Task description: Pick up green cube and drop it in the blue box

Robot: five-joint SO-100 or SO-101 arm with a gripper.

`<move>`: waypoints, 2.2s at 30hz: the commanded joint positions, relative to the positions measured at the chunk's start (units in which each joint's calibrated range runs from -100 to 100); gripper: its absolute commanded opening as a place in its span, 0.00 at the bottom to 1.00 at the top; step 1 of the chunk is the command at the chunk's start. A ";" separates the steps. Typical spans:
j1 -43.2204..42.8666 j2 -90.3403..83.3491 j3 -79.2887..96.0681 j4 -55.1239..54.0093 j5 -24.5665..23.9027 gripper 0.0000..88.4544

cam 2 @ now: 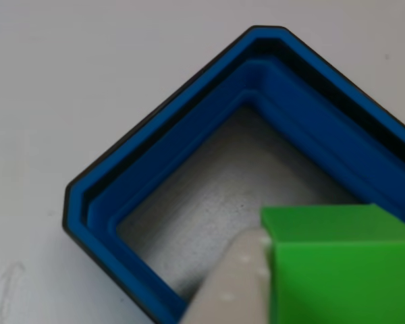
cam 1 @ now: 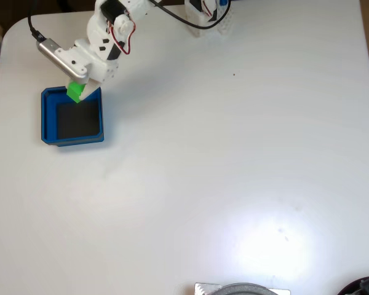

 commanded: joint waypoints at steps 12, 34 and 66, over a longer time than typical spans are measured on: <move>2.14 14.89 -18.27 -0.45 -0.34 0.01; 2.21 18.73 -20.15 -0.45 -0.34 0.01; 1.76 18.90 -19.97 -0.37 -0.39 0.21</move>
